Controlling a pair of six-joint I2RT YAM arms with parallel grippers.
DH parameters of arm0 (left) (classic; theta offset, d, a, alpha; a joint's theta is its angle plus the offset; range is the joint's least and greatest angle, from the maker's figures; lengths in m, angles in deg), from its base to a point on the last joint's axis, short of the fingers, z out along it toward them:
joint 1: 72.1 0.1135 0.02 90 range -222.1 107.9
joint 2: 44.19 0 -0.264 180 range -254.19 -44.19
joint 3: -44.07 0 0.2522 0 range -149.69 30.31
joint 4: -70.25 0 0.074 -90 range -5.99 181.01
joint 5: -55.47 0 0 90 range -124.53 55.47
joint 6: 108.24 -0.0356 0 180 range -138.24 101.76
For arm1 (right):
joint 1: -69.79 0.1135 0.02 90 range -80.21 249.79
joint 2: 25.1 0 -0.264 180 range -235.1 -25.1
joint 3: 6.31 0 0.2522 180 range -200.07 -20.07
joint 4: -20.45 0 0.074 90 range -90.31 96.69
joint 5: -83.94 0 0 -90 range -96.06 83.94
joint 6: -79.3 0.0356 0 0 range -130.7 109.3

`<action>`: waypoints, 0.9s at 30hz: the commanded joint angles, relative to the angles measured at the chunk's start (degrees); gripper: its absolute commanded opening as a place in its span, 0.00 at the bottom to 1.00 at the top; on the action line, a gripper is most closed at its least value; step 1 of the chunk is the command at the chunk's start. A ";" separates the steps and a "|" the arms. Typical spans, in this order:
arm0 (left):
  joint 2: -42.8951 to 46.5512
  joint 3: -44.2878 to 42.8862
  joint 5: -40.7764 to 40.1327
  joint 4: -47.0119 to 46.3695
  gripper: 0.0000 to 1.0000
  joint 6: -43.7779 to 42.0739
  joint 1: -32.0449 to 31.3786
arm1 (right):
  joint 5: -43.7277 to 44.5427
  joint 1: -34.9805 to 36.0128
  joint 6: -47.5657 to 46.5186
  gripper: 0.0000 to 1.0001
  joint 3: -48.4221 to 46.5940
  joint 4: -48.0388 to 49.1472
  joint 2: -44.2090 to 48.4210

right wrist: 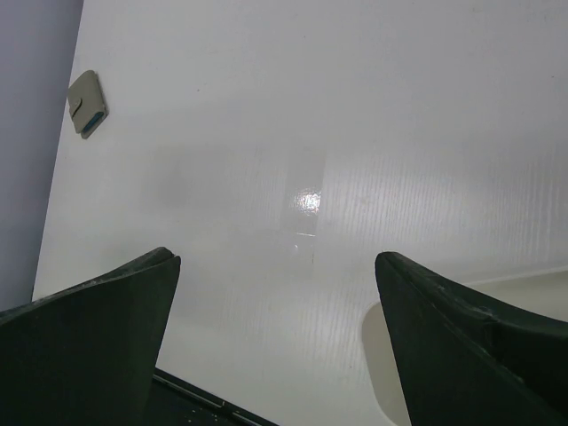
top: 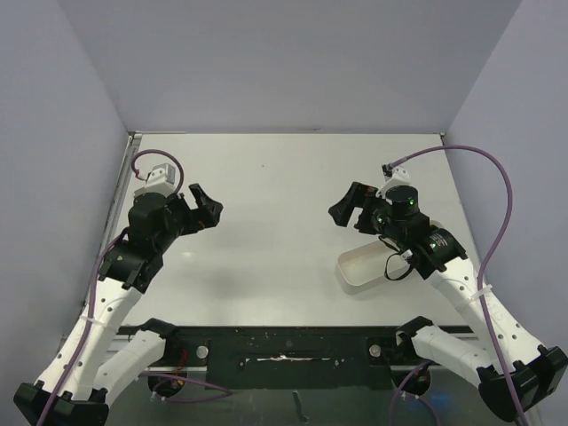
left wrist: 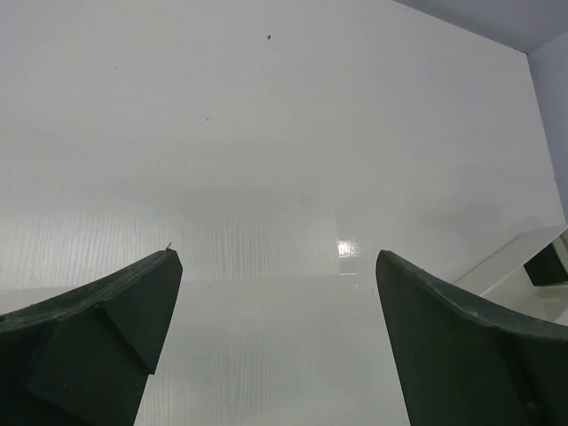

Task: Put the credit cards into the card holder
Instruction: Move the card holder to the center of the board.

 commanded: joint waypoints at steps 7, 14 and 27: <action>-5.30 1.25 -11.22 -7.39 0.93 -5.04 0.39 | -1.97 -0.26 -0.56 0.98 0.06 4.68 -0.80; -19.16 -3.22 -19.53 -8.63 0.80 -3.94 8.48 | -5.57 -0.26 -1.09 0.98 -2.43 5.11 -3.14; -47.14 -14.18 -17.57 -19.79 0.46 -1.08 29.98 | -11.48 0.00 2.42 0.98 1.51 10.86 -0.51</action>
